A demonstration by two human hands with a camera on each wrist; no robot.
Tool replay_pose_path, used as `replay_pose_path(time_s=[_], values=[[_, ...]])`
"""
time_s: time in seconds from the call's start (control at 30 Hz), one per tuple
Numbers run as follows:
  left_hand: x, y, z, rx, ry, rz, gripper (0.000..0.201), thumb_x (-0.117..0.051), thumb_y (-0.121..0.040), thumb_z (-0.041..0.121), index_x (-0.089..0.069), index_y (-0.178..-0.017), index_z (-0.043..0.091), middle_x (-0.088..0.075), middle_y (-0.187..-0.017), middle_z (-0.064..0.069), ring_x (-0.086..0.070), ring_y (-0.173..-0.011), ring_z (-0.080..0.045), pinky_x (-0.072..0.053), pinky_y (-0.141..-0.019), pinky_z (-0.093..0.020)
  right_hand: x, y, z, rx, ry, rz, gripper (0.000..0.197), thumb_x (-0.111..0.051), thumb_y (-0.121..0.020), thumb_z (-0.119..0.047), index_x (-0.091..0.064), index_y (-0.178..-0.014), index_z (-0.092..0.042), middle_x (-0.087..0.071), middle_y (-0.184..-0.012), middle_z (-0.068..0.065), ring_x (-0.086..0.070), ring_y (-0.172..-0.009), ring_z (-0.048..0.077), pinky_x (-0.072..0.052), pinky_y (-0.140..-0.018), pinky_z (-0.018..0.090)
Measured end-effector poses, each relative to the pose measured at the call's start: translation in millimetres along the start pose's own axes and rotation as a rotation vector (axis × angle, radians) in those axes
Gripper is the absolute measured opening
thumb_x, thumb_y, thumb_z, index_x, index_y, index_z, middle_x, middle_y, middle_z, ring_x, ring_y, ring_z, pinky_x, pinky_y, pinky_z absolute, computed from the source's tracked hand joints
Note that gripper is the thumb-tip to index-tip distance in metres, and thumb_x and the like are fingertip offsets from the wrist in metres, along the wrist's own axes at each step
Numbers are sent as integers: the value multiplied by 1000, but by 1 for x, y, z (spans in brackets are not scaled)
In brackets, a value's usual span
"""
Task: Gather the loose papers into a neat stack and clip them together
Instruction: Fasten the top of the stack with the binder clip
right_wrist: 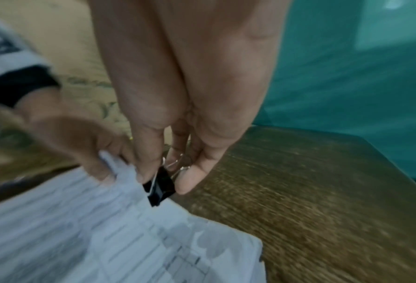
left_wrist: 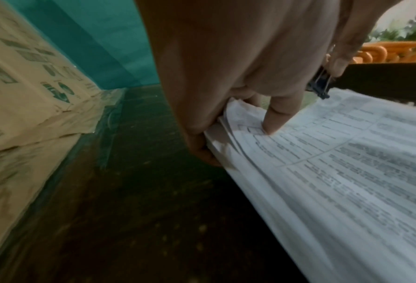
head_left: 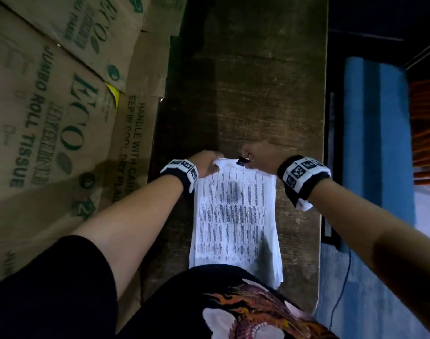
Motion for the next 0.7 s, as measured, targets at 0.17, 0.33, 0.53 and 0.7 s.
replay_pose_path(time_s=[0.17, 0.33, 0.53, 0.7], values=[[-10, 25, 2, -58, 30, 38, 34, -55, -91, 5, -56, -124, 9, -62, -122, -12, -57, -112, -21, -39, -87, -23, -16, 21, -24, 18, 178, -58, 28, -63, -91, -14, -59, -117, -2, -64, -114, 15, -63, -99, 29, -48, -76, 32], [-13, 37, 5, 5, 8, 63, 44, -62, -88, 12, -53, -131, 16, -60, -129, -8, -57, -116, -27, -44, -92, -29, -7, 31, -38, 48, 238, -18, 25, -61, -90, -10, -57, -114, -7, -64, -112, 17, -63, -98, 32, -51, -80, 38], [-9, 44, 10, -1, -20, 60, 44, -64, -87, 16, -55, -130, 16, -60, -127, -11, -58, -113, -29, -50, -93, -37, -4, 36, -56, 49, 379, -51, 25, -63, -90, -17, -59, -109, -2, -65, -105, 18, -62, -88, 32, -47, -67, 33], [-7, 51, 13, -18, 48, 75, 46, -67, -85, 13, -56, -130, 10, -61, -128, -9, -59, -113, -28, -50, -94, -36, 5, 37, -58, 20, 375, -48, 29, -64, -90, -20, -60, -113, -2, -65, -107, 19, -64, -95, 35, -47, -70, 33]])
Point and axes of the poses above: each hand's wrist, its own y-axis away from the middle knuckle, its own x-axis out of the back of the hand, z = x × y, the point moved 3 cm from there along -y, towards the middle knuckle
